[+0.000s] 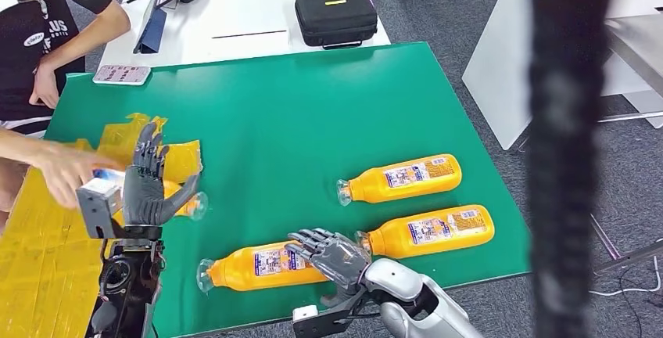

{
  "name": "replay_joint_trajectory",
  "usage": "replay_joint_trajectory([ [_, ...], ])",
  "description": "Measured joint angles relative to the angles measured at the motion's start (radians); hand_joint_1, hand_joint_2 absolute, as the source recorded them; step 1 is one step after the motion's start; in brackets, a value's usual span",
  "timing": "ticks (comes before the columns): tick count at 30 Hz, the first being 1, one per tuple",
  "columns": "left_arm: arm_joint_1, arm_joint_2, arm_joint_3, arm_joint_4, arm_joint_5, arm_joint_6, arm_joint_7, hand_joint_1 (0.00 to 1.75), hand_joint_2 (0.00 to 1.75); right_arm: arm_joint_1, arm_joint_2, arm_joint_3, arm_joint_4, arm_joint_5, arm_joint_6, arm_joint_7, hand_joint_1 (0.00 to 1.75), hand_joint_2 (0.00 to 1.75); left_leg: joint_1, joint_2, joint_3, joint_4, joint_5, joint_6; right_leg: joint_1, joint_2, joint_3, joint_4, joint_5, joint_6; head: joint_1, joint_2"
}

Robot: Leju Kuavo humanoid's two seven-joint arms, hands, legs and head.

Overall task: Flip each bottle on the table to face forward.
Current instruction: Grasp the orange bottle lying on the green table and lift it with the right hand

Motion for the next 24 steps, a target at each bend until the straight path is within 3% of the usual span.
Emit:
replay_joint_trajectory([
  [2,0.017,0.000,-0.004,-0.035,0.101,-0.119,-0.035,0.00,1.75,-0.003,0.001,0.001,0.006,0.015,-0.019,0.008,0.04,1.75,0.000,0.000,0.000,0.000,0.000,0.000,0.000,0.000,0.000,0.000,0.000,0.000,0.000,0.000],
  [6,0.057,-0.002,-0.006,-0.117,0.165,-0.218,-0.073,0.00,1.75,-0.005,0.024,-0.007,0.029,0.063,-0.126,0.045,1.75,1.75,0.000,0.000,0.000,0.000,0.000,0.000,0.000,0.000,0.000,0.000,0.000,0.000,0.000,0.000],
  [11,0.112,-0.013,-0.035,-0.240,0.138,-0.234,-0.089,0.00,1.75,-0.023,0.103,-0.064,0.105,0.124,-0.296,0.115,1.75,1.75,0.000,0.000,0.000,0.000,0.000,0.000,0.000,0.000,0.000,0.000,0.000,0.000,0.000,0.000],
  [24,0.151,-0.021,-0.098,-0.373,0.098,-0.184,-0.126,0.00,1.75,-0.103,0.224,-0.140,0.301,0.220,-0.337,0.163,1.75,1.75,0.000,0.000,0.006,0.000,0.000,0.000,0.000,0.000,0.005,0.000,0.000,-0.001,0.000,0.000],
])
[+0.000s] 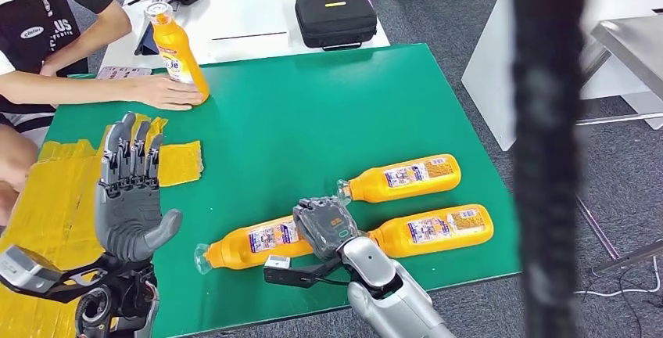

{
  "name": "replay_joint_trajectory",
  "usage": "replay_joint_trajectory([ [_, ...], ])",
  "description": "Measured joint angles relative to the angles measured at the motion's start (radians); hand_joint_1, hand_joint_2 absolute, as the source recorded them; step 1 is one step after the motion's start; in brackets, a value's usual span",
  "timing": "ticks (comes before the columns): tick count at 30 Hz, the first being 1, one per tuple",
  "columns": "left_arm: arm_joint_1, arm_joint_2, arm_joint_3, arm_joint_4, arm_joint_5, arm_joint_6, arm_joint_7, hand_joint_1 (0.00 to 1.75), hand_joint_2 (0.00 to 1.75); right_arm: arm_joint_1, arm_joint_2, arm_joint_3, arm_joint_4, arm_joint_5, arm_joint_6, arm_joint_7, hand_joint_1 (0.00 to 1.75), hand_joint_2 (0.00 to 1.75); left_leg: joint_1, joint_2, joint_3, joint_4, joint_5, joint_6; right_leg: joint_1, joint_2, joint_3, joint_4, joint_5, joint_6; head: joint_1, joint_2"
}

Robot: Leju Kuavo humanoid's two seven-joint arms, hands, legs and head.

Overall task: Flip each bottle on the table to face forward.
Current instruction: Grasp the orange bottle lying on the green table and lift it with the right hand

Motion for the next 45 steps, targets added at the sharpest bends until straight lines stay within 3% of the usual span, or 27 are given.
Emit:
replay_joint_trajectory([
  [3,0.004,0.000,-0.006,-0.014,0.001,0.000,-0.003,0.00,1.75,-0.012,0.011,-0.009,0.020,0.002,0.002,0.002,1.66,1.75,0.000,0.000,0.001,0.000,0.000,0.000,0.000,0.000,0.001,0.000,0.000,0.000,0.000,0.000],
  [4,0.005,0.000,-0.007,-0.018,0.002,0.000,-0.004,0.00,1.75,-0.015,0.014,-0.011,0.026,0.003,0.003,0.003,1.42,1.75,0.000,0.000,0.001,0.000,0.000,0.000,0.000,0.000,0.002,0.000,0.000,0.000,0.000,0.000],
  [7,0.007,0.000,-0.010,-0.028,0.002,0.001,-0.006,0.00,1.75,-0.026,0.020,-0.014,0.046,0.011,0.018,0.011,0.20,1.75,0.000,0.000,0.002,0.000,0.000,0.000,0.000,0.000,0.002,0.000,0.000,0.000,0.000,0.000],
  [8,0.007,0.000,-0.011,-0.031,0.002,0.002,-0.007,0.00,1.75,-0.030,0.021,-0.016,0.054,0.012,0.028,0.013,0.00,1.75,0.000,0.000,0.003,0.000,0.000,0.000,0.000,0.000,0.002,0.000,0.000,0.000,0.000,0.000],
  [17,0.009,0.000,-0.027,-0.033,0.002,0.012,-0.014,0.00,1.75,-0.056,0.031,-0.028,0.093,-0.003,0.080,-0.005,0.00,1.75,0.000,0.002,0.012,0.000,-0.003,-0.002,0.000,0.000,0.010,-0.001,-0.002,-0.003,0.000,0.000],
  [31,0.035,0.000,-0.030,-0.042,0.001,0.040,-0.021,0.00,1.75,0.049,0.022,-0.034,-0.083,-0.095,-0.013,-0.078,0.00,1.75,0.001,0.001,0.010,0.000,-0.003,-0.003,0.002,0.000,0.010,-0.001,-0.002,-0.002,0.000,0.000],
  [39,0.049,0.000,-0.026,-0.041,0.000,0.021,-0.031,0.00,1.75,0.120,-0.009,-0.022,-0.171,-0.209,0.166,-0.116,0.00,1.75,0.001,0.000,0.003,0.000,-0.003,-0.002,0.002,0.000,0.004,-0.001,-0.002,-0.002,0.000,0.000],
  [45,0.048,0.000,-0.025,-0.040,0.000,0.018,-0.033,0.00,1.75,0.130,-0.027,-0.007,-0.180,-0.215,0.185,-0.116,0.00,1.75,0.001,0.000,0.001,0.000,-0.003,-0.002,0.002,0.000,0.002,0.000,-0.002,-0.002,0.000,0.000],
])
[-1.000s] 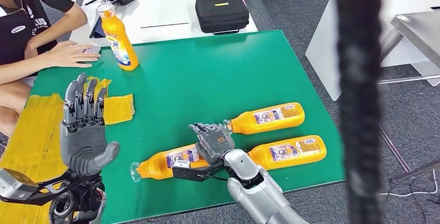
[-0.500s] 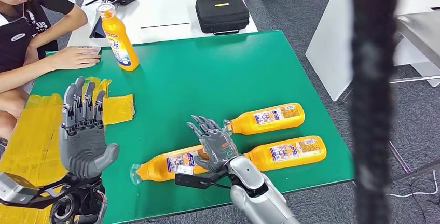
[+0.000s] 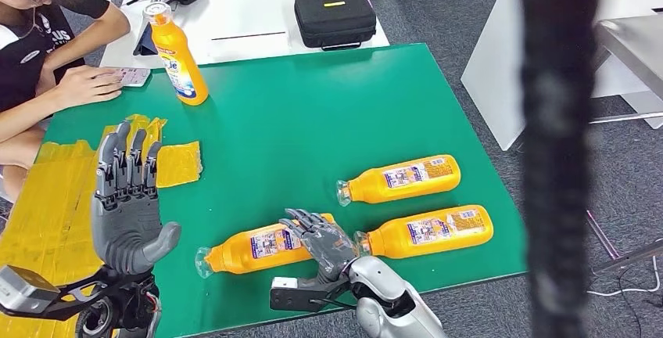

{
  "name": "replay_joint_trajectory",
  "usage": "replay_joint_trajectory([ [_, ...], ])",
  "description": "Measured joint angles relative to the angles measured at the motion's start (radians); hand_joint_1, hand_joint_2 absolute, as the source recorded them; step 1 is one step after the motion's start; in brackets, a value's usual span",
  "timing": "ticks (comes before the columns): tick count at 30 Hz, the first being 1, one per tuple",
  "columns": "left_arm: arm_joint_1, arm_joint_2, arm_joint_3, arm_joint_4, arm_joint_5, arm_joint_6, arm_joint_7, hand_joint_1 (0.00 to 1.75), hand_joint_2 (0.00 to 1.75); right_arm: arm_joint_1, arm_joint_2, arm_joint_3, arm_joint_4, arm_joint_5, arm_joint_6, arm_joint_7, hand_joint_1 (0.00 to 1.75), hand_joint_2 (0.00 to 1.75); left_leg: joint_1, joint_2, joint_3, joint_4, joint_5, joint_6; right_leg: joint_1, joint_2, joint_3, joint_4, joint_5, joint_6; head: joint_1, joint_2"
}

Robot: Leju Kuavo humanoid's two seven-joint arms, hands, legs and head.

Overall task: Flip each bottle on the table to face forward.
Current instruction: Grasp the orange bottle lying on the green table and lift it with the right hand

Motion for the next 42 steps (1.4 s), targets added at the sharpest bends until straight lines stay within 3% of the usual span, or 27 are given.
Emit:
replay_joint_trajectory([
  [7,-0.003,0.000,0.000,0.001,-0.002,-0.016,0.001,0.00,1.75,-0.016,-0.008,0.016,0.023,0.018,0.034,0.045,0.00,1.75,0.000,0.000,-0.001,0.000,0.000,0.000,0.000,0.000,-0.001,0.000,0.000,0.000,0.000,0.000],
  [12,-0.006,-0.002,-0.004,0.001,-0.007,-0.017,0.010,0.00,1.75,-0.083,0.002,0.026,0.143,0.122,-0.037,0.152,0.00,1.75,0.000,0.000,0.000,0.000,0.000,0.000,0.000,0.000,0.000,0.000,0.000,0.000,0.000,0.000],
  [16,-0.011,-0.005,-0.005,0.001,-0.008,-0.017,0.019,0.00,1.75,-0.158,0.029,0.024,0.277,0.203,-0.070,0.223,0.00,1.75,0.000,0.004,0.004,0.000,0.000,0.000,0.000,0.001,0.003,0.000,0.001,-0.001,0.000,0.000],
  [25,-0.035,-0.011,-0.007,0.002,-0.002,-0.016,0.037,0.00,1.75,-0.267,0.091,0.024,0.474,0.267,-0.036,0.277,0.00,1.75,0.001,0.008,0.022,-0.001,-0.009,-0.002,0.001,0.006,0.008,-0.001,-0.005,-0.002,0.000,0.000],
  [26,-0.039,-0.011,-0.009,0.002,-0.003,-0.016,0.038,0.00,1.75,-0.282,0.098,0.024,0.497,0.276,-0.018,0.285,0.22,1.75,0.001,0.009,0.025,-0.001,-0.010,-0.002,0.002,0.007,0.009,-0.001,-0.005,-0.002,0.000,0.000],
  [29,-0.046,-0.011,-0.025,0.002,-0.029,-0.001,0.034,0.00,1.75,-0.321,0.121,0.023,0.569,0.286,0.008,0.285,1.44,1.75,0.002,0.011,0.031,-0.001,-0.011,-0.002,0.003,0.009,0.015,-0.002,-0.005,-0.003,0.000,0.000],
  [30,-0.046,-0.011,-0.032,0.002,-0.037,0.007,0.031,0.00,1.75,-0.330,0.126,0.022,0.590,0.286,0.004,0.280,1.66,1.75,0.003,0.012,0.033,-0.001,-0.012,-0.002,0.004,0.009,0.018,-0.002,-0.006,-0.005,0.000,0.000],
  [32,-0.046,-0.011,-0.046,0.001,-0.043,0.019,0.024,0.00,1.75,-0.338,0.135,0.020,0.625,0.287,-0.012,0.268,1.74,1.75,0.004,0.013,0.038,-0.002,-0.015,-0.003,0.004,0.009,0.022,-0.002,-0.010,-0.007,0.000,0.000],
  [37,-0.045,-0.011,-0.064,-0.001,-0.034,0.032,0.010,0.00,1.75,-0.344,0.143,0.011,0.663,0.291,-0.048,0.254,1.75,1.75,0.005,0.013,0.045,-0.002,-0.031,-0.004,0.006,0.009,0.029,-0.002,-0.028,-0.010,0.000,0.000],
  [42,-0.042,-0.011,-0.073,-0.001,-0.030,0.033,0.002,0.00,1.75,-0.343,0.144,-0.015,0.666,0.266,-0.091,0.239,1.75,1.75,0.007,0.011,0.040,-0.001,-0.009,-0.007,0.007,0.008,0.026,-0.002,-0.007,-0.008,0.001,0.000],
])
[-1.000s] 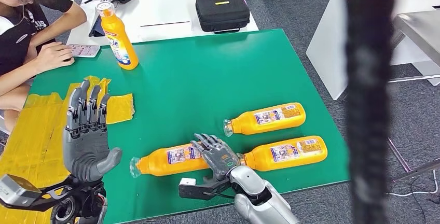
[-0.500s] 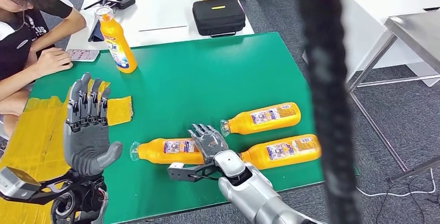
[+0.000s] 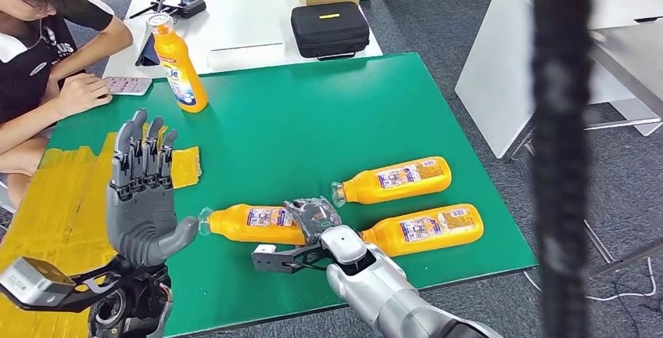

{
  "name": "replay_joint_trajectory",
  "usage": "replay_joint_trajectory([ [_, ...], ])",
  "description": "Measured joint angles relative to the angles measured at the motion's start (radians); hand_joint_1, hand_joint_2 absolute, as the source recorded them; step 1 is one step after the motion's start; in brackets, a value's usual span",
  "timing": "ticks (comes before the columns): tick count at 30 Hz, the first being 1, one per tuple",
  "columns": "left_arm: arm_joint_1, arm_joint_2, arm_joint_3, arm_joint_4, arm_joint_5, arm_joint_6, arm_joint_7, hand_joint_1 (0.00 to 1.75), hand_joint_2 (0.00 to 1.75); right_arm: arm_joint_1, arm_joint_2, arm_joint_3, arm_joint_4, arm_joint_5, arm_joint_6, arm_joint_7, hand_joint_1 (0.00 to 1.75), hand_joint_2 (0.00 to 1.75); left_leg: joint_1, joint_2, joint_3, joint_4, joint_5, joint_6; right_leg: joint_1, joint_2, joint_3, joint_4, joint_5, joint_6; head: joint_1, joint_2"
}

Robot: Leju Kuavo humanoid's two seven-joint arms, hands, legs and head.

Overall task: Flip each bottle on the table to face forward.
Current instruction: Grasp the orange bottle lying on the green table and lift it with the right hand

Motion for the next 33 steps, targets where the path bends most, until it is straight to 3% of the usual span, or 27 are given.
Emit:
replay_joint_trajectory([
  [8,0.016,0.001,-0.002,0.001,-0.001,0.001,-0.001,0.00,1.75,0.018,-0.004,-0.053,-0.006,-0.049,-0.075,-0.024,1.75,1.75,-0.001,-0.001,-0.003,0.001,0.000,0.001,-0.001,-0.001,0.005,0.000,0.000,0.001,0.000,0.000],
  [10,0.020,0.001,-0.002,0.001,-0.006,0.005,-0.001,0.00,1.75,0.032,-0.005,-0.073,-0.017,-0.093,-0.132,-0.054,1.75,1.75,-0.001,-0.003,-0.003,0.000,-0.002,0.001,-0.001,-0.002,0.002,0.000,-0.003,0.001,0.000,0.000],
  [13,0.029,0.001,-0.003,0.000,-0.014,0.014,0.012,0.00,1.75,0.081,-0.006,-0.134,-0.081,-0.268,-0.285,-0.177,1.75,1.75,-0.001,-0.006,-0.009,0.001,0.000,0.003,-0.001,-0.006,0.001,0.000,-0.001,0.002,0.001,0.000],
  [16,0.030,0.002,-0.011,-0.001,-0.021,0.029,0.061,0.00,1.75,0.143,-0.007,-0.219,-0.196,-0.556,-0.364,-0.361,1.75,1.75,-0.002,-0.007,-0.024,0.001,0.006,0.005,-0.003,-0.008,-0.010,0.001,0.005,0.006,0.001,0.000],
  [19,0.026,0.006,-0.026,0.008,-0.029,0.037,0.135,0.00,1.75,0.181,-0.007,-0.286,-0.305,-0.796,-0.354,-0.495,1.75,1.75,-0.003,-0.007,-0.030,0.001,0.007,0.005,-0.003,-0.008,-0.016,0.001,0.007,0.007,0.000,0.000],
  [23,0.003,0.017,-0.063,0.063,-0.061,0.056,0.233,0.00,1.75,0.222,-0.007,-0.350,-0.400,-1.003,-0.294,-0.560,1.75,1.75,-0.003,-0.008,-0.033,0.001,0.007,0.005,-0.003,-0.009,-0.019,0.001,0.006,0.007,0.001,0.000],
  [33,-0.085,0.023,-0.168,0.167,-0.035,0.040,0.287,0.00,1.75,0.211,-0.006,-0.376,-0.412,-1.125,-0.231,-0.604,1.75,1.75,-0.003,-0.006,-0.037,0.001,0.007,0.005,-0.003,-0.008,-0.022,0.001,0.006,0.007,0.000,0.000],
])
